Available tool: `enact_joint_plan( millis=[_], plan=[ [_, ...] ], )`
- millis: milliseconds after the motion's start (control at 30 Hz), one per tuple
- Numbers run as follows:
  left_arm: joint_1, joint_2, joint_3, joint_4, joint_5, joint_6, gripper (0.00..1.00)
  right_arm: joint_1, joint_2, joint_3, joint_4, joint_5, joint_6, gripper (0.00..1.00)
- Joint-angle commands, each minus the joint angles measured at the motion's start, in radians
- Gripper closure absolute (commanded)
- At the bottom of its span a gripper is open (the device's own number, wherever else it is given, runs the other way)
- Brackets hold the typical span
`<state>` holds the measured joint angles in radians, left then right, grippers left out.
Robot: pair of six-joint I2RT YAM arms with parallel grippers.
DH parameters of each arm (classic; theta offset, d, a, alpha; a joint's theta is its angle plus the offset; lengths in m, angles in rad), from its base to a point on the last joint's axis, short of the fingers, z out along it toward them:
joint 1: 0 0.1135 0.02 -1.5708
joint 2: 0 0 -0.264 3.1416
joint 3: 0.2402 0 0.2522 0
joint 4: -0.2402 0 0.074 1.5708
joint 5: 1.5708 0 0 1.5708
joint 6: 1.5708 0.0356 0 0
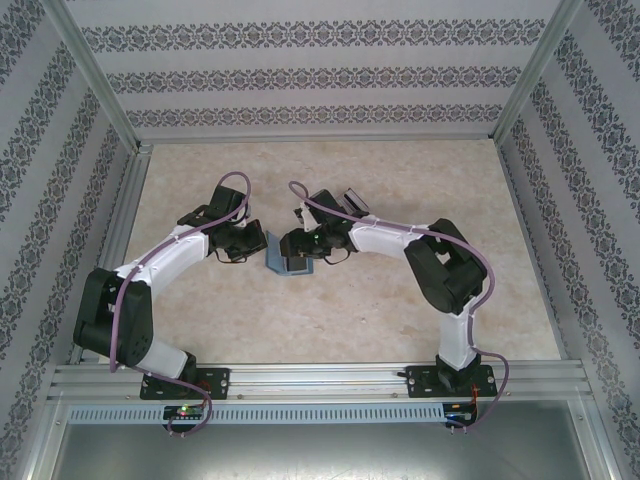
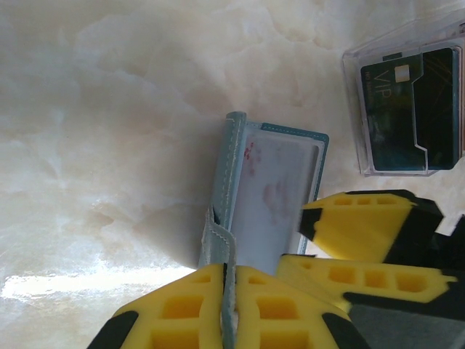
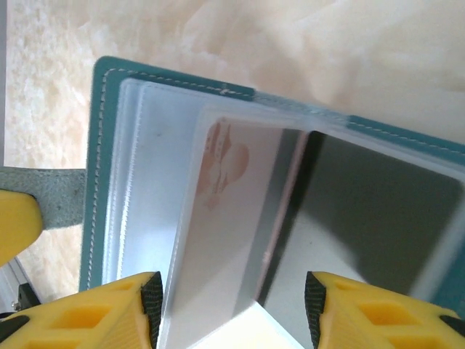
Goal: Put the credit cards into the card holder
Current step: Turn over the card slot in the card holder.
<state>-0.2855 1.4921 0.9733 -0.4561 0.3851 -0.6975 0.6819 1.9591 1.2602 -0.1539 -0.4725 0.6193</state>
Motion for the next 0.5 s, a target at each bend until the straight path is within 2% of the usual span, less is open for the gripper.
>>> enact_joint_plan(
  millis=[0, 467],
  plan=[
    [0.009, 0.017, 0.024, 0.003, 0.005, 0.000, 1.00, -0.019, -0.045, -0.040, -0.025, 0.041, -0.026, 0.43],
    [0.010, 0.017, 0.000, -0.028, -0.053, 0.027, 1.00, -0.061, -0.109, -0.093, -0.047, 0.072, -0.047, 0.43]
  ],
)
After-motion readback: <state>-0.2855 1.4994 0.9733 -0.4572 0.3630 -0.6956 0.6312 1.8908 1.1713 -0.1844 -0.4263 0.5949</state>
